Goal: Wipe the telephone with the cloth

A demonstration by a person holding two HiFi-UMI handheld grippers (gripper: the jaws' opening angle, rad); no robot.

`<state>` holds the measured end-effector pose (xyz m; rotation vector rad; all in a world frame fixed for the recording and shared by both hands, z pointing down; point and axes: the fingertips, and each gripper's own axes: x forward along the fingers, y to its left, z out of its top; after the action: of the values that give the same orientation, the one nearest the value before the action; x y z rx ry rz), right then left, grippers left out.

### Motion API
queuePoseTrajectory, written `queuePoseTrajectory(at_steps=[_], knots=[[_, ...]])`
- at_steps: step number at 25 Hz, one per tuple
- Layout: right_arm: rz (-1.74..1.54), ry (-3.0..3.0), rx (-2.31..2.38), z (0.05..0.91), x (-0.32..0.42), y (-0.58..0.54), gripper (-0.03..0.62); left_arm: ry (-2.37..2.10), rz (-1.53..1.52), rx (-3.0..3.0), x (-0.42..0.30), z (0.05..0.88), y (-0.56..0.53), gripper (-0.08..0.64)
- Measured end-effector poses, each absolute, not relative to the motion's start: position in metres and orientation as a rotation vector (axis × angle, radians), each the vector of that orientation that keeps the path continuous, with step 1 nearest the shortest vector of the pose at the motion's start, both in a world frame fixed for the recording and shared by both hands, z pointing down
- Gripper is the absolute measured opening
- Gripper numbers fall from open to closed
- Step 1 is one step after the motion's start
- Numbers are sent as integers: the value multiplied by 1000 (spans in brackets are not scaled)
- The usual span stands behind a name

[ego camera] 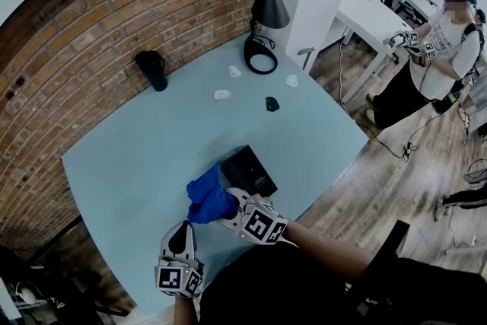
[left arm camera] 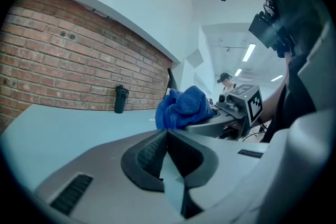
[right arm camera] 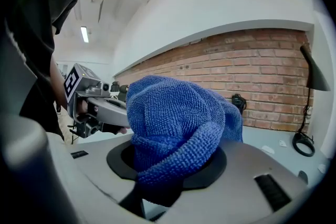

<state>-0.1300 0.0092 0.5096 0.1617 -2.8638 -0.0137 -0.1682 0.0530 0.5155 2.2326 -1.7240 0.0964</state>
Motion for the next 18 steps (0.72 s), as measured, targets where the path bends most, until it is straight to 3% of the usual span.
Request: queuePoseTrajectory(at_steps=[18], knots=[[-18, -2866, 113, 512, -137, 21, 181, -1725, 95, 2218, -167, 519, 57, 0]])
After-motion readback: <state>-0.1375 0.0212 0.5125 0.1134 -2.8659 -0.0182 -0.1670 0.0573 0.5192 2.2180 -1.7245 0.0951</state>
